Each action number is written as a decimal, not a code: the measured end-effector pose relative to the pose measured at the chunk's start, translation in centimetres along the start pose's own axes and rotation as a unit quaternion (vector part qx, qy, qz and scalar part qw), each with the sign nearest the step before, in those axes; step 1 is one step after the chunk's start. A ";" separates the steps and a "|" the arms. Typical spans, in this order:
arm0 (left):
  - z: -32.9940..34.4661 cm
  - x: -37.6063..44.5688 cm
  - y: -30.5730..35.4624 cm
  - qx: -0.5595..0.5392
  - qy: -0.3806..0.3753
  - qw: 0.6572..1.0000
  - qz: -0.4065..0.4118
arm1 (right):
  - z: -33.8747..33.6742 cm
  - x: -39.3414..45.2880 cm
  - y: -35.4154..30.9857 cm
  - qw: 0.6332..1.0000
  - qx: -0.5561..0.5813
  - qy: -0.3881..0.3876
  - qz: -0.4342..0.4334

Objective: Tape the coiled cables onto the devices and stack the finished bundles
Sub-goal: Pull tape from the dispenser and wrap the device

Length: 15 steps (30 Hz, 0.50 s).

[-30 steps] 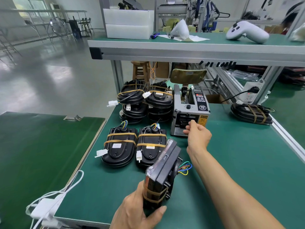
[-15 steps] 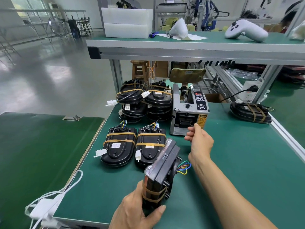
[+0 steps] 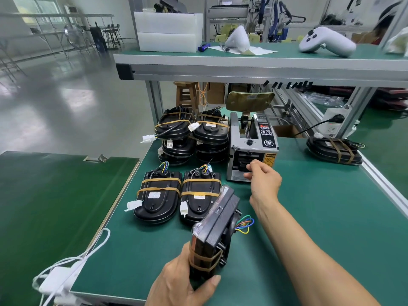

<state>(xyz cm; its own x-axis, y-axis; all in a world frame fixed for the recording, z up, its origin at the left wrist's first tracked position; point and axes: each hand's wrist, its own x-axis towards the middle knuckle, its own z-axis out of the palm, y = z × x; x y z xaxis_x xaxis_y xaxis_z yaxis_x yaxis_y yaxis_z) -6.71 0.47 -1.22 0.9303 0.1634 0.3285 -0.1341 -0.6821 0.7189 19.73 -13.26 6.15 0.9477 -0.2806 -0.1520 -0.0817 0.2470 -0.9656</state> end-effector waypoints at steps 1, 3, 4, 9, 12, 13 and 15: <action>-0.1 0.0 0.1 0.000 0.002 1.000 0.003 | 0.1 0.0 -0.1 1.000 0.004 -0.001 0.004; -0.2 0.0 0.2 -0.002 0.006 1.000 0.010 | 0.2 0.1 -0.2 1.000 0.008 -0.003 0.010; -0.2 0.0 0.3 -0.003 0.007 1.000 0.011 | 0.2 0.1 -0.3 1.000 0.008 -0.005 0.011; -0.2 0.0 0.2 -0.006 0.006 1.000 0.018 | 0.3 0.2 -0.3 1.000 0.002 -0.007 0.011; -0.1 0.0 0.0 -0.004 0.007 1.000 0.016 | 0.3 0.2 -0.4 1.000 -0.005 -0.008 0.011; -0.1 0.0 0.0 -0.003 0.006 1.000 0.014 | 0.3 0.2 -0.4 1.000 -0.006 -0.006 0.011; 0.0 0.0 -0.1 -0.001 0.003 1.000 0.014 | 0.4 0.2 -0.4 1.000 -0.007 -0.001 0.012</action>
<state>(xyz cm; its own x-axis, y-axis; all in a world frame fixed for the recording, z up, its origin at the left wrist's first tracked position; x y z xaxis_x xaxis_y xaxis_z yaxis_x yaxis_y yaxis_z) -6.75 0.58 -1.28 0.9239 0.1498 0.3520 -0.1597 -0.6851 0.7107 20.12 -13.02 6.56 0.9458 -0.2734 -0.1750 -0.1091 0.2398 -0.9647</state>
